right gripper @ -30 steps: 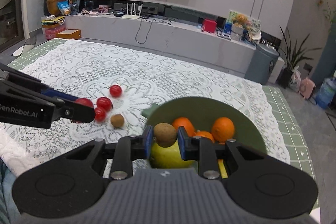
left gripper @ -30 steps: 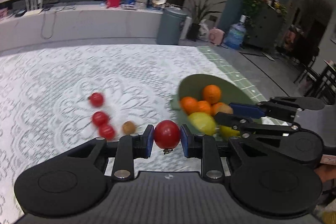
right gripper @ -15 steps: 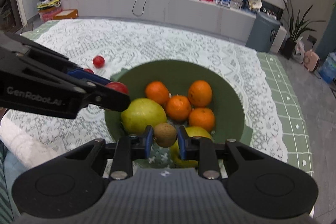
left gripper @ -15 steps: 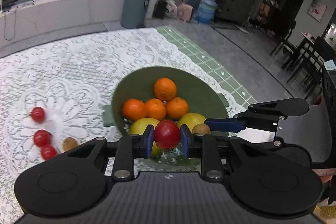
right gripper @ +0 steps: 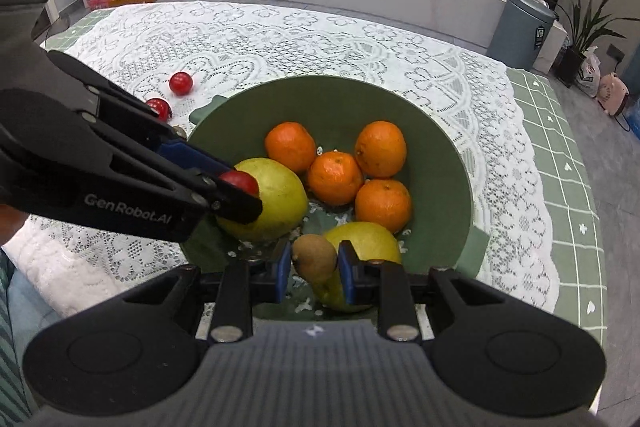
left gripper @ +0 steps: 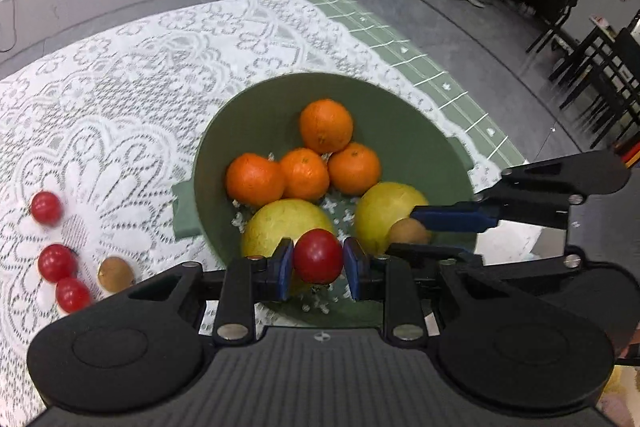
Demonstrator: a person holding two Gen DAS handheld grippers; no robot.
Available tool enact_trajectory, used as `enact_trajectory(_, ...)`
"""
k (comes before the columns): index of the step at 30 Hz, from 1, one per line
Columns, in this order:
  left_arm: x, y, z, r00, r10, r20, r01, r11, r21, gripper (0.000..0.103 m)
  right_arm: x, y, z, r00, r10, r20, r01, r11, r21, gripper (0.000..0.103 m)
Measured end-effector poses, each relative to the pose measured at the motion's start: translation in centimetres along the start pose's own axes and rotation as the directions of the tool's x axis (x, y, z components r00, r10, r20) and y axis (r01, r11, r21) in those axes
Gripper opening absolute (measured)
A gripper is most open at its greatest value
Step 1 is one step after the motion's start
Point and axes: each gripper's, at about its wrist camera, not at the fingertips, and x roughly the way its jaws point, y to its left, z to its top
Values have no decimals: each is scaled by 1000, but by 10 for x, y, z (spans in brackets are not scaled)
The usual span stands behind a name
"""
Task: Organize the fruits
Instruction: 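Lower and open the left tool into the colander while the right tool releases the kiwi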
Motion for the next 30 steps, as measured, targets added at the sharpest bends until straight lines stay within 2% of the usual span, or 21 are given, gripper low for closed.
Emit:
enact_trajectory(12,-1,2,4,998,-8,-66,10,1000,26,30,14,10,10,999,22,-31,-24,998,-64,22)
enact_trajectory(18,0,3,4,998,-6,-67,7,1000,14,32,15,13,11,999,30,-46,-33,997,-72,22)
enact_trajectory(23,-1,5,1,998,-5,-67,6,1000,5,42,19,12,10,997,44,-60,-48,997,-52,22)
enact_trajectory(30,-5,3,-4,998,-12,-54,13,1000,12,47,17,13,8,997,46,-63,-49,998,-33,23)
